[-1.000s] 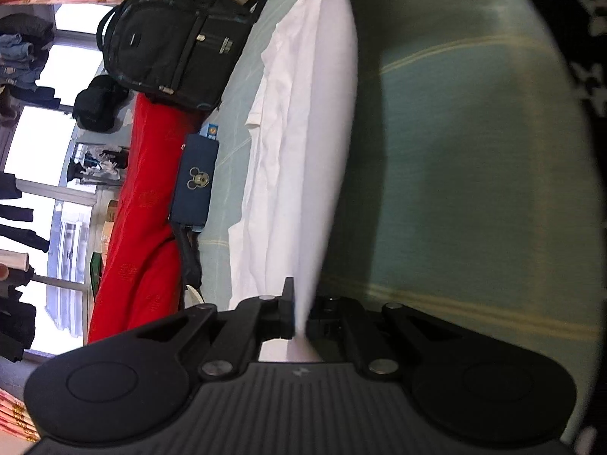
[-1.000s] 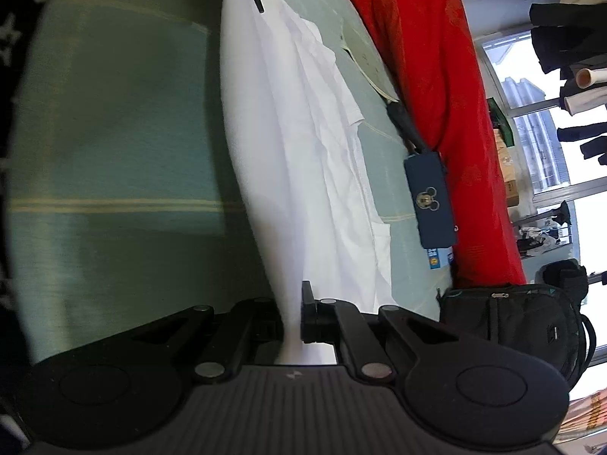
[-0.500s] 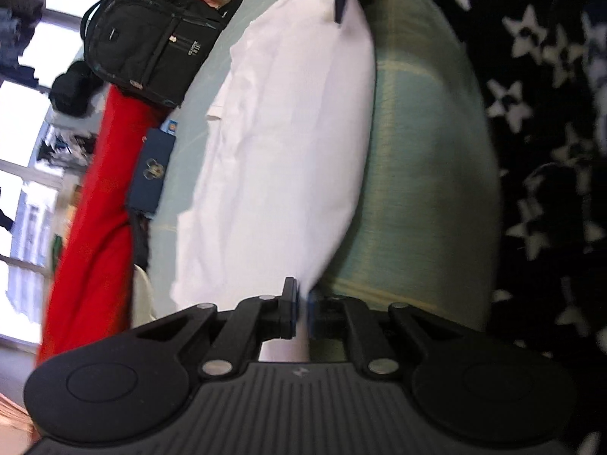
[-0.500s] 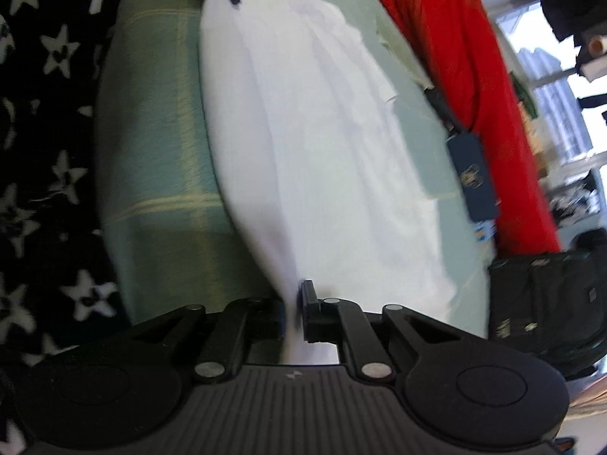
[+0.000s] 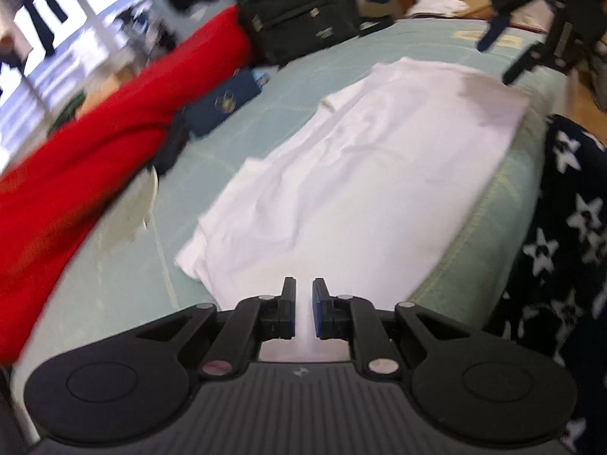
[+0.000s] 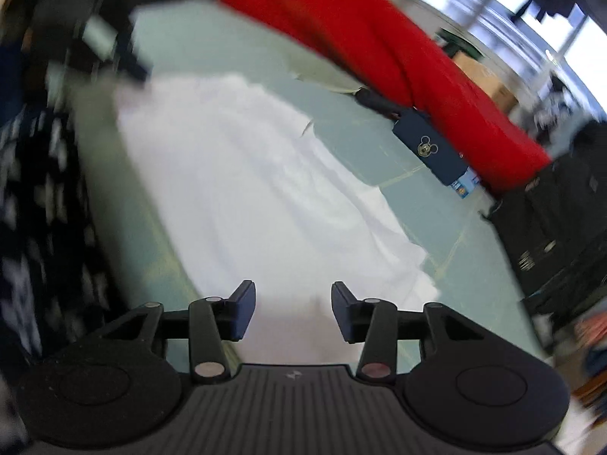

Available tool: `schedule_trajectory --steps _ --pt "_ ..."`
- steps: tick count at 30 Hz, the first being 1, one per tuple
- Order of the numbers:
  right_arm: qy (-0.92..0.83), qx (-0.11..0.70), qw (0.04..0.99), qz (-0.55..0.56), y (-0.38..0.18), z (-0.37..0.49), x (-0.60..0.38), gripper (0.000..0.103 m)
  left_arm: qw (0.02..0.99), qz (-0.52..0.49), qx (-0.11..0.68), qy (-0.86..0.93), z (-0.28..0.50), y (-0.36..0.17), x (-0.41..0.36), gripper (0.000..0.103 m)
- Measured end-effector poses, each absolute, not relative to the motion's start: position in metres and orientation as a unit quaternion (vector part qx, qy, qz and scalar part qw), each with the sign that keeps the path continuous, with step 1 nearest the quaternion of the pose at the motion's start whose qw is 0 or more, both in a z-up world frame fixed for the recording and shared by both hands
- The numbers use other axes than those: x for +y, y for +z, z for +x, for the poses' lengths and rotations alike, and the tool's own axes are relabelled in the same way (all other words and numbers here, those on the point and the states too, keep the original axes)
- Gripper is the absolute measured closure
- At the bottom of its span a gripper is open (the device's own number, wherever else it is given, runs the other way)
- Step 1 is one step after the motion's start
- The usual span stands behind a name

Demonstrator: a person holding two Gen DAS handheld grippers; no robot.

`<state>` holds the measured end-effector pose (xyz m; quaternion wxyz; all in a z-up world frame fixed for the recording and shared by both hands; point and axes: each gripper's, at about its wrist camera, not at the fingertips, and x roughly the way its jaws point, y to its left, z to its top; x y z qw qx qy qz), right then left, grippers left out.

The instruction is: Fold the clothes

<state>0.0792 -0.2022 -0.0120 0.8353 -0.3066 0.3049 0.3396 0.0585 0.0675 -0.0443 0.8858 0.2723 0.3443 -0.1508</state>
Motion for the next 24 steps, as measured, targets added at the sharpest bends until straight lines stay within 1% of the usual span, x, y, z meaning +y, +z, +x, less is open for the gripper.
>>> schedule_trajectory --steps 3,4,6,7,9,11,12,17,20,22,23,24 --pt "0.34 0.34 0.84 -0.251 -0.039 0.092 -0.196 0.053 0.884 0.233 0.377 -0.148 0.061 -0.065 0.076 0.09" --pt "0.335 0.357 0.84 -0.235 -0.049 0.096 -0.196 0.051 0.883 0.222 0.386 -0.146 0.058 -0.071 0.081 0.09" --pt "0.318 0.391 0.838 -0.207 -0.069 0.103 -0.203 0.049 0.889 0.208 0.384 -0.139 0.052 -0.069 0.09 0.082" --pt "0.315 0.396 0.842 -0.189 -0.074 0.105 -0.21 0.047 0.891 0.205 0.382 -0.134 0.049 -0.064 0.093 0.08" --pt "0.309 0.392 0.853 -0.152 -0.069 0.107 -0.22 0.046 0.896 0.199 0.377 -0.124 0.045 -0.054 0.099 0.068" --pt "0.304 0.379 0.866 -0.122 -0.06 0.111 -0.226 0.045 0.905 0.19 0.361 -0.118 0.049 -0.042 0.103 0.06" --pt "0.301 0.367 0.873 -0.112 -0.054 0.113 -0.227 0.043 0.911 0.183 0.351 -0.118 0.055 -0.036 0.104 0.058" --pt "0.291 0.322 0.899 -0.069 -0.037 0.139 -0.217 0.042 0.926 0.131 0.33 -0.126 0.098 -0.029 0.095 0.057" --pt "0.282 0.315 0.905 -0.04 -0.047 0.158 -0.213 0.041 0.928 0.078 0.342 -0.126 0.121 -0.042 0.097 0.057" --pt "0.26 0.323 0.91 -0.023 -0.059 0.167 -0.215 0.041 0.921 0.037 0.37 -0.113 0.129 -0.058 0.105 0.057" --pt "0.245 0.329 0.912 -0.018 -0.066 0.17 -0.218 0.041 0.92 0.027 0.375 -0.109 0.126 -0.063 0.109 0.054" --pt "0.237 0.332 0.913 -0.018 -0.074 0.17 -0.222 0.041 0.921 0.02 0.374 -0.106 0.121 -0.065 0.113 0.053"
